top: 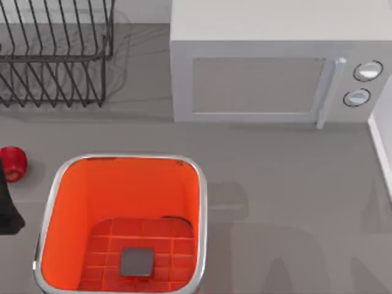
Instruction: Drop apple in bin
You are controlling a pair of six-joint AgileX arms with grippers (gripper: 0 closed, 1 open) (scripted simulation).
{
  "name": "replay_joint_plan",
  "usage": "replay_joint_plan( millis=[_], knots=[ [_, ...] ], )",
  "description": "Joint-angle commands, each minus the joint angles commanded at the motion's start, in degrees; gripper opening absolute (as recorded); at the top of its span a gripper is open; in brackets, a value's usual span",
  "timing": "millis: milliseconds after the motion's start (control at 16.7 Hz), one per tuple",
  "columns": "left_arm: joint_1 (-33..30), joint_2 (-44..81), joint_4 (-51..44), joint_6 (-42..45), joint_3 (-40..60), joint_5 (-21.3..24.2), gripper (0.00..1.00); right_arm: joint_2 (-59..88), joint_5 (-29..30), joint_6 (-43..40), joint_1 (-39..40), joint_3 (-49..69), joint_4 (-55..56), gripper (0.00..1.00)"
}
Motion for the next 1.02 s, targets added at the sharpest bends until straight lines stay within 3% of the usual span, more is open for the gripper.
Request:
replay_joint_plan(
  millis=[480,1020],
  knots=[
    [0.8,9.5,-6.2,5.9,3.5,-0.1,1.0,0.0,0.0,0.0,0.0,0.0,0.0,1.0],
    [2.4,40.5,-22.9,27.7,26.7,1.2,1.0,0.0,0.0,0.0,0.0,0.0,0.0,1.0]
  ],
)
